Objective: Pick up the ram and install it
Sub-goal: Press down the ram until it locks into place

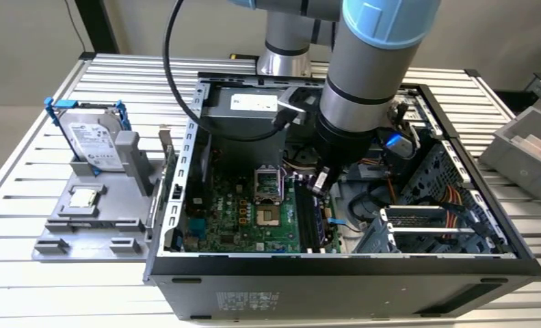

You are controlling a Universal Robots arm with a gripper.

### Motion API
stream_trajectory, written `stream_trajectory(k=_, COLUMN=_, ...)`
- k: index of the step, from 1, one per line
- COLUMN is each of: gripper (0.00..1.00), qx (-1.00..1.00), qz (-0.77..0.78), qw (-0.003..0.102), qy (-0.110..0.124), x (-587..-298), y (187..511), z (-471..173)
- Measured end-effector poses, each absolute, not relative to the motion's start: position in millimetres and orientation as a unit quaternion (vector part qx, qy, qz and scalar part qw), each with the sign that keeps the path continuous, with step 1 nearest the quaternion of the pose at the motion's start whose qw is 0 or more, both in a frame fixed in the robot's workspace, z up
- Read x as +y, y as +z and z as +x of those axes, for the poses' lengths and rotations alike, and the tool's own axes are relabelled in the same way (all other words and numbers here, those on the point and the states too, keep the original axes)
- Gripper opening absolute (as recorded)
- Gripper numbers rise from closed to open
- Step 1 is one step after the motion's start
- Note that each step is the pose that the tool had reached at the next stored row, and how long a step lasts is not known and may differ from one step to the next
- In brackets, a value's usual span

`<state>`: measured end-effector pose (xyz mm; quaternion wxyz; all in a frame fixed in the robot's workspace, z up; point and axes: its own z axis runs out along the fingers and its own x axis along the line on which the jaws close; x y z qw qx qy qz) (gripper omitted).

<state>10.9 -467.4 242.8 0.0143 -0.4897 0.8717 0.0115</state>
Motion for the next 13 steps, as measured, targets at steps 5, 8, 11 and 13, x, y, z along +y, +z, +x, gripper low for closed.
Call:
stream_trajectory(k=5, gripper=0.0, qx=0.845, qz=-0.535, qw=0.014, qy=0.012, x=-467.4, y=242.8, z=10.9)
stream_trajectory(k=8, gripper=0.0, qx=0.836, qz=-0.549, qw=0.014, qy=0.012, x=-467.4, y=242.8, z=10.9)
stream_trajectory(k=11, gripper=0.0, qx=0.827, qz=-0.562, qw=0.013, qy=0.013, x=-467.4, y=242.8, z=11.0)
stream_trajectory(k=13, gripper=0.0, qx=0.82, qz=-0.572, qw=0.013, qy=0.013, x=-467.4, y=242.8, z=11.1)
